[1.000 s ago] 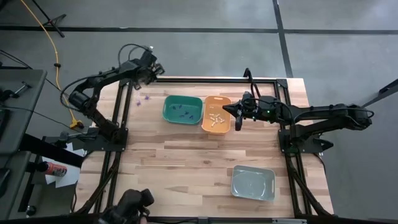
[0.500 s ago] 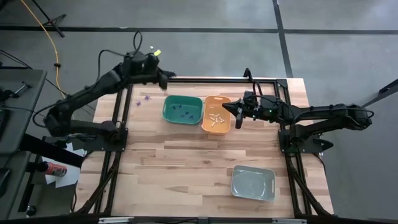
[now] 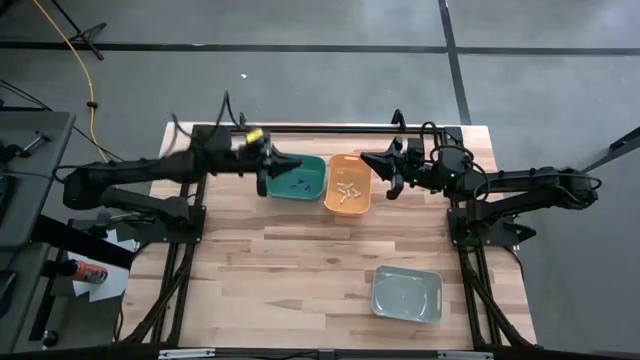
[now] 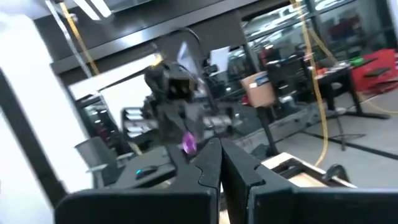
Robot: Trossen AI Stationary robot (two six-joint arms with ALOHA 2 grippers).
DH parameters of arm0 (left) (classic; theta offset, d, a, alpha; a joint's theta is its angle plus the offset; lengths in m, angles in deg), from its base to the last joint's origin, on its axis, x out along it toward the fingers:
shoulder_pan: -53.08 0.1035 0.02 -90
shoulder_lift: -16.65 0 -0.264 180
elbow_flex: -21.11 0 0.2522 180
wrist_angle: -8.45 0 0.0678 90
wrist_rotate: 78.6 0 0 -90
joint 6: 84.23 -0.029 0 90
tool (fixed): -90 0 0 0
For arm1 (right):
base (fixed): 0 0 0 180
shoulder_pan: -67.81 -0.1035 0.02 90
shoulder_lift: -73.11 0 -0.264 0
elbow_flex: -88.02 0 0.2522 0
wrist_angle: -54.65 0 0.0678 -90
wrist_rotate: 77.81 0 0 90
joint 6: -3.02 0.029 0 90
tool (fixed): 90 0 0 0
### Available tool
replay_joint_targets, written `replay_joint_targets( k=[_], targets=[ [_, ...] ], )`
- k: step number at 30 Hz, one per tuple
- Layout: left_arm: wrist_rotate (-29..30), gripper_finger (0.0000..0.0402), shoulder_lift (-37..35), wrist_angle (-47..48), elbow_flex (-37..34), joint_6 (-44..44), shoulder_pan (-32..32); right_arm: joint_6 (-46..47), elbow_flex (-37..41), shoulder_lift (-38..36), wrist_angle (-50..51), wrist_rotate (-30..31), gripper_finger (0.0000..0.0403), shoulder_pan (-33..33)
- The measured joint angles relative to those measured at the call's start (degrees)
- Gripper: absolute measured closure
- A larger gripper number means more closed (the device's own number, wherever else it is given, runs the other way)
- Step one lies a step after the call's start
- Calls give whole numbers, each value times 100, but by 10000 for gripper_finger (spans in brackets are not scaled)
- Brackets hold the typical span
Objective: Sort Halloween decoration
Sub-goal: Put the violet witch hut toy into the green bin
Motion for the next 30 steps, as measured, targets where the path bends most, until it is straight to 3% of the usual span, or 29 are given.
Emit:
replay_joint_targets(
  k=[4, 7, 21, 27, 30],
  targets=[
    [-133, 401, -5, -1674, -893, 747, -33, 124, 0, 0, 40, -166, 402, -2],
    [-191, 401, -16, -2250, -1164, 809, -40, 122, 0, 0, 38, -207, 402, -2],
    [-134, 401, -43, -2290, -1182, 205, -36, -182, -2, 0, 40, -216, 402, -2],
    [-127, 401, -43, -2296, -1182, 292, -34, -442, -2, -1, 42, -216, 402, -2],
    [207, 401, -43, -2260, -1132, 602, 33, -482, -2, 0, 42, -194, 402, -2]
  ],
)
